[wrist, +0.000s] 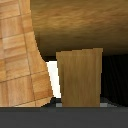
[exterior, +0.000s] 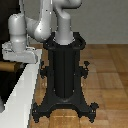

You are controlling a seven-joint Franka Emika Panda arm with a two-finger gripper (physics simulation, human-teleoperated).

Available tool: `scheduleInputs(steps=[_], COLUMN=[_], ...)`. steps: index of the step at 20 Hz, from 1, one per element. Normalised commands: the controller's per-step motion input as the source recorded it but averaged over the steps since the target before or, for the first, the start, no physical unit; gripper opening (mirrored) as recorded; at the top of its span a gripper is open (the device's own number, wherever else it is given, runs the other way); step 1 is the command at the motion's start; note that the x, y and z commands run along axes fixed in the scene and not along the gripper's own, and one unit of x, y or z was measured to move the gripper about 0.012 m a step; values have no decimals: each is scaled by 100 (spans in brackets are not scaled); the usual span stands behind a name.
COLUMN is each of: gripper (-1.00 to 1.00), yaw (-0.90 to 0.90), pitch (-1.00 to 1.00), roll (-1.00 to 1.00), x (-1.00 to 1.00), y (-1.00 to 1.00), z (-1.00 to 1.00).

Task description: Open the door by pressing down and pulling on the handle.

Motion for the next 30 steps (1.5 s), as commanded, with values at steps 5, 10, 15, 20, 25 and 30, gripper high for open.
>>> scheduleInputs(steps=[5, 10, 15, 20, 25, 30], gripper=[-100, -100, -100, -100, -100, -100], yaw=[0, 0, 0, 0, 0, 0], pitch=[-12, -12, -6, 0, 0, 0], roll=[0, 0, 0, 0, 0, 0], x=[0, 0, 0, 0, 0, 0], y=[0, 0, 20, 60, 100, 100], z=[-80, -60, 0, 0, 0, 0])
